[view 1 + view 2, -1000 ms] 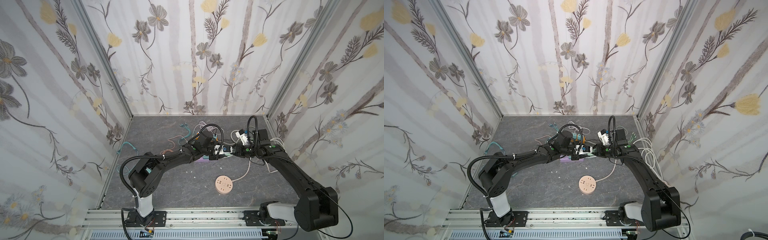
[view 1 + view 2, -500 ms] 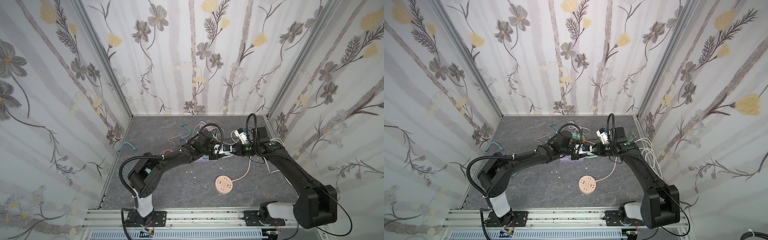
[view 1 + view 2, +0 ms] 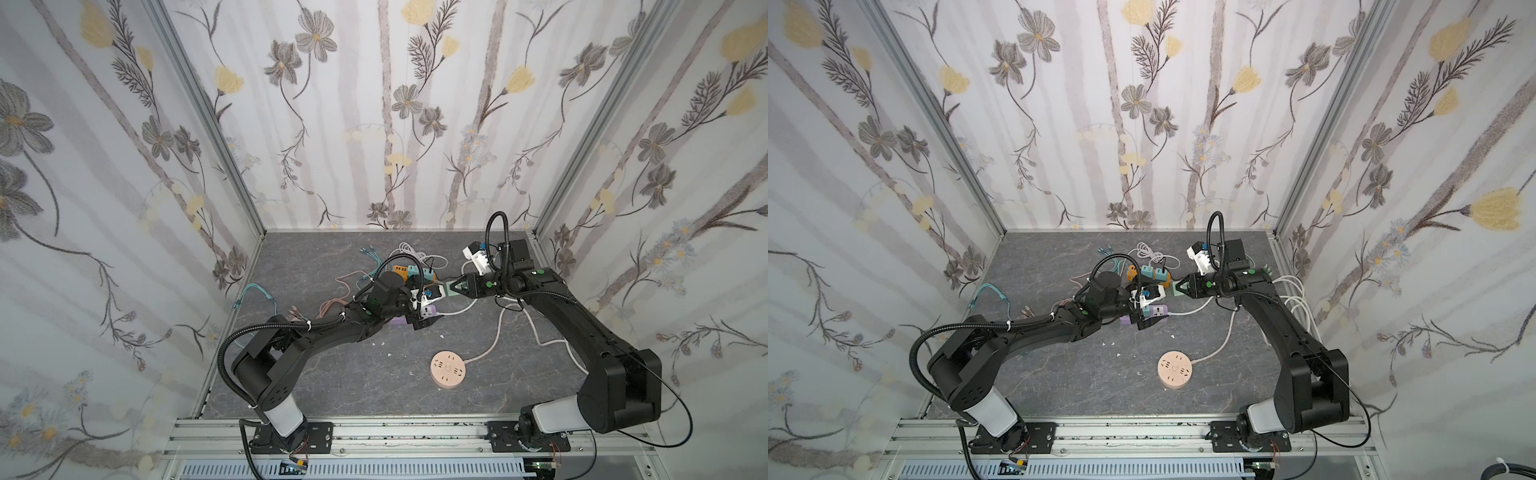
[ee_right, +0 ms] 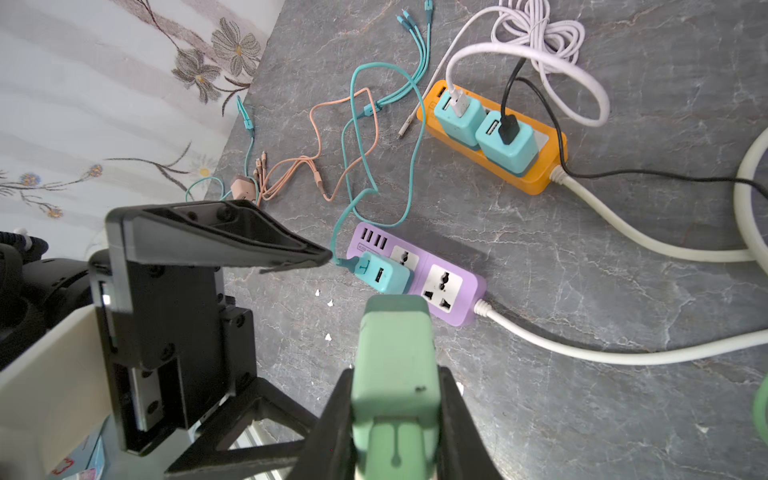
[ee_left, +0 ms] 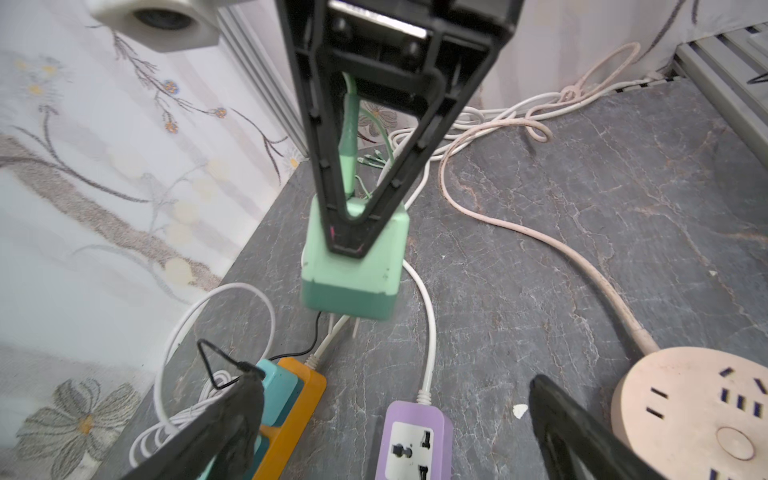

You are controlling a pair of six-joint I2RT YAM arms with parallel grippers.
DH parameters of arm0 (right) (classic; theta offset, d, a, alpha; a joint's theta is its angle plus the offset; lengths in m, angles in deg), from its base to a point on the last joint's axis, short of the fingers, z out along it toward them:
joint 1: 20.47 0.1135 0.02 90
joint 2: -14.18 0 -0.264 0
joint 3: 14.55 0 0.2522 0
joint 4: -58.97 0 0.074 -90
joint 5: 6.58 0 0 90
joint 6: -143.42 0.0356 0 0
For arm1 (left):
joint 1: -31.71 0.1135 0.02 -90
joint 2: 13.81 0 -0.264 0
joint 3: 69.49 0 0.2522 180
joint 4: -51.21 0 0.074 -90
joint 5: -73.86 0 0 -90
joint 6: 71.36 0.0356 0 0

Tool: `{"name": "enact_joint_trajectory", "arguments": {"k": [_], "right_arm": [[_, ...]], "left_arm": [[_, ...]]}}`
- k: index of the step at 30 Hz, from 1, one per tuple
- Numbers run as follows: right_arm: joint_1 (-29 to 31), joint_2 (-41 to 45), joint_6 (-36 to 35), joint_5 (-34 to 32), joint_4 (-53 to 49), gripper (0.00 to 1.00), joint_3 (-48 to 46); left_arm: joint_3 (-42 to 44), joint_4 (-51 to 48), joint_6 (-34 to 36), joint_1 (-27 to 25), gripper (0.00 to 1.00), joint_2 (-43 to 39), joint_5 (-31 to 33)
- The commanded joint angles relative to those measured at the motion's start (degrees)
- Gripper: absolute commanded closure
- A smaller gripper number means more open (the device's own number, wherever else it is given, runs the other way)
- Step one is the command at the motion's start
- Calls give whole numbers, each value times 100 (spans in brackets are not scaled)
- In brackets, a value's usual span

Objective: Insert the plug
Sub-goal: 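Open and withdraw the left gripper while the right holds the green charger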

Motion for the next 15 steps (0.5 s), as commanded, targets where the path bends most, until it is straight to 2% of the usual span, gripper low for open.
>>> {"name": "enact_joint_trajectory", "arguments": {"k": [1,4,8,11,15], "right_arm": [[86,-259,-591,-178,140,100,195],[187,-409,-1064,-492,17,100,360],[289,-593,-1803,-810,-280,100,594],[319,-733,-2343,-801,-534,100,748],[408,-1045,-3471,-659,-1268,100,1086]], "left_arm": [[333,1157,-546,68,0,-214,753],[637,1738,-772,96,0,-349,1471],[1021,2479,-892,148,0,-517,2037],[1254,2996,-921,180,0,-572,2498],[1558,3920,-915,193,0,-608,3074]]}}
